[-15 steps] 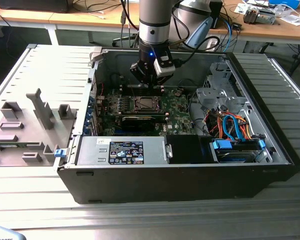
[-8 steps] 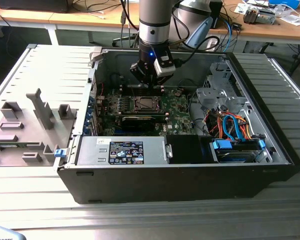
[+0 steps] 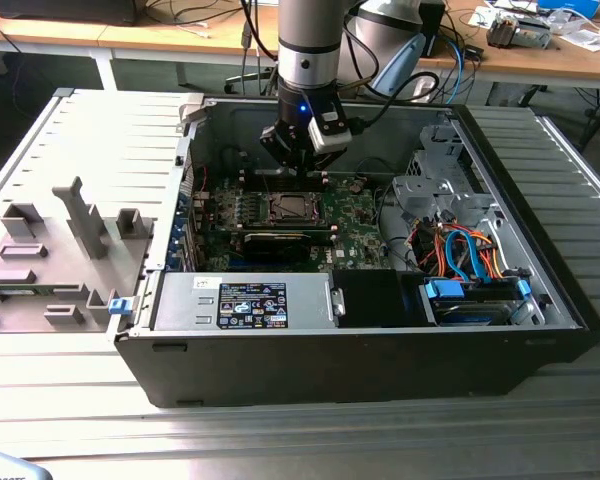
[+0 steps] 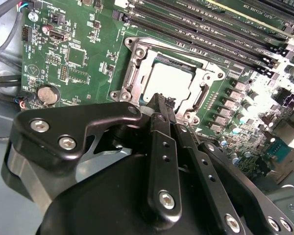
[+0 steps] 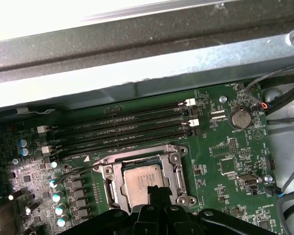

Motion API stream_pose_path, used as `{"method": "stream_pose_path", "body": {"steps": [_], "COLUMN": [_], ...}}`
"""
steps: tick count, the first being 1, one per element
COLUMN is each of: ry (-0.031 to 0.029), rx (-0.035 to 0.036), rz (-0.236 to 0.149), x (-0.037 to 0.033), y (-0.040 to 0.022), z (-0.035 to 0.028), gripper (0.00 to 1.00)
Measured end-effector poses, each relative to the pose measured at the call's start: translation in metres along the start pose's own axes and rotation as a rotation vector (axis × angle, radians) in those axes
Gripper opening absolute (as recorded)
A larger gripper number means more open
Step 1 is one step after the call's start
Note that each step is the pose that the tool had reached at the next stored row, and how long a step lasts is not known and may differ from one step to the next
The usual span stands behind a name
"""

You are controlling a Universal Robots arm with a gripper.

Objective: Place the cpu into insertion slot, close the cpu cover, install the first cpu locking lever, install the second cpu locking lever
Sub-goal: 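Install the first cpu locking lever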

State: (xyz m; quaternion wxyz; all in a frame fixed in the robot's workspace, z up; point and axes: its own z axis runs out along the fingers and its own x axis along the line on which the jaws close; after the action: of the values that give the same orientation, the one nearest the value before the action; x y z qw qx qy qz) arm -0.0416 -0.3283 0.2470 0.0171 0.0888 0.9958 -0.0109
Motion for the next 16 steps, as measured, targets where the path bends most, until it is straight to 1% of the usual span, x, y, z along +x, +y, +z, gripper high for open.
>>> {"method": "stream_pose_path", "body": {"steps": [16], "ry": [-0.0003], "rx": [-0.0006], "rz": [-0.016], "x": [0.0000], "y": [0.0000], "z": [0.0000], "gripper": [0.11]}}
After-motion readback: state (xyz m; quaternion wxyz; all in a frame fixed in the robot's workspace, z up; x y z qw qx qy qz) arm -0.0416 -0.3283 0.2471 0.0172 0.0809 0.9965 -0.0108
